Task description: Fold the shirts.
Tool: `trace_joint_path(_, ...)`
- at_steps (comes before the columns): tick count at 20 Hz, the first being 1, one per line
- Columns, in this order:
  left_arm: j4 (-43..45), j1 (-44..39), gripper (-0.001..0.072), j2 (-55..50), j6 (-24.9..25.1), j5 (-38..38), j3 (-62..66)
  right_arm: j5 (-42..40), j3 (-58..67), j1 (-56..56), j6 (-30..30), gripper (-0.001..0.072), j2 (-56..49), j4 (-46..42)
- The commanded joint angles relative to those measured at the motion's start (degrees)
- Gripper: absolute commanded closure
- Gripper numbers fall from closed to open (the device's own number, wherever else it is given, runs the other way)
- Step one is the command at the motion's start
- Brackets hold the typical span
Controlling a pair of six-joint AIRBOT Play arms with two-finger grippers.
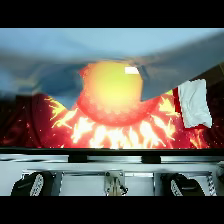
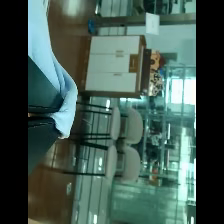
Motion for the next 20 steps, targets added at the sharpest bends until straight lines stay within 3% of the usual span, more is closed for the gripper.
trace_joint_path(1, 5.8, 0.0, 0.0676, 4.3, -5.9, -3.0, 1.0, -9.3, 1.4, 0.0, 1.7, 0.0627, 3.4, -8.0)
trace_joint_path(7, 8.9, 0.0, 0.0677, -0.7, -6.7, -25.1, -3.0, -34.9, 1.4, 0.0, 4.3, 0.0626, -4.7, -14.8)
trace_joint_path(9, 9.0, 0.0, 0.0676, -2.8, -6.7, -29.9, -9.6, -43.7, -1.1, 0.0, 5.6, 0.0626, -10.6, -16.2)
trace_joint_path(11, 9.0, 0.0, 0.0676, -4.9, -6.0, -31.1, -18.8, -46.1, -8.8, 0.0, 6.2, 0.0626, -15.6, -17.2)
trace_joint_path(13, 9.0, -0.2, 0.0676, -8.3, -2.3, -28.5, -30.1, -39.3, -19.3, 0.0, 6.2, 0.0626, -20.1, -16.6)
trace_joint_path(16, 8.8, -3.3, 0.0676, -16.4, -1.9, -13.6, -42.8, -20.7, -28.0, 0.0, 7.9, 0.0626, -30.6, -15.8)
trace_joint_path(20, 8.0, -11.0, 0.0677, -34.3, -0.7, 3.5, -41.9, 4.1, -27.9, 0.0, 13.0, 0.0626, -44.6, -11.2)
